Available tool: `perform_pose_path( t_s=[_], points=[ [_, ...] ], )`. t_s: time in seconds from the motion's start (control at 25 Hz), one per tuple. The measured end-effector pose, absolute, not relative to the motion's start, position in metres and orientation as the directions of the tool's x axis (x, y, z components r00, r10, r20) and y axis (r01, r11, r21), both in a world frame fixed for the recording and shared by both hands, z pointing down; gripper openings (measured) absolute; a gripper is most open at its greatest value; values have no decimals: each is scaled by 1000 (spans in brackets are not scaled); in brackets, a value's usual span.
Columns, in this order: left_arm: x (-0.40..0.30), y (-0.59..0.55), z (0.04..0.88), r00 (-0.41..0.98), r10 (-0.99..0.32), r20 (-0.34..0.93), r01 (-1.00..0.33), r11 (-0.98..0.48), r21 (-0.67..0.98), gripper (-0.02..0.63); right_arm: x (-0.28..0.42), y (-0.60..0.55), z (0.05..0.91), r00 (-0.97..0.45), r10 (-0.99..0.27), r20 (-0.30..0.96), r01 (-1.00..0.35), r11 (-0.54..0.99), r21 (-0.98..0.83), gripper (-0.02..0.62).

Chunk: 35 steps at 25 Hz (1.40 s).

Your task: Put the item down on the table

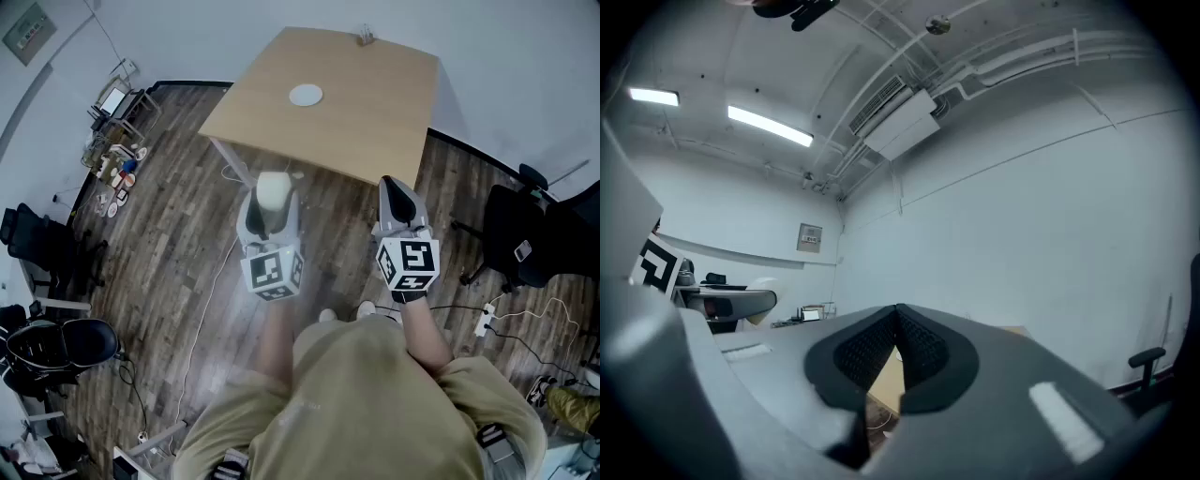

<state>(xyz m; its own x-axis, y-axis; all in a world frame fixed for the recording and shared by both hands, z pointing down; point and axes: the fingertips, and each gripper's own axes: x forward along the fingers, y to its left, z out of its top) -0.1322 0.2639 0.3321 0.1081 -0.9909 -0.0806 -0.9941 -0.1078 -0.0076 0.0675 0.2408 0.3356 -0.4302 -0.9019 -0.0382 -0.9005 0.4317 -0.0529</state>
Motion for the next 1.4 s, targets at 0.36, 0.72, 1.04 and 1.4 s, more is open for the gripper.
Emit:
perform_pose_path(
  t_s=[0.36, 0.72, 1.04, 1.4],
  points=[
    [-175, 270, 334, 99, -990, -96, -995, -99, -10, 310, 58, 240, 336, -322, -946, -39, -941, 325, -95, 5],
    [-179, 271, 351, 134, -987, -92, -987, -141, 73, 310, 28, 257, 336, -397, -916, -49, -917, 399, -18, 5],
    [-184, 235, 377, 131, -990, -47, -986, -135, 97, 310, -24, 210, 380, -498, -865, 57, -867, 497, -40, 5],
    [-197, 133, 343, 64, -994, -89, -996, -69, 53, 310, -67, 100, 358, -639, -769, 21, -769, 638, -35, 5]
  ],
)
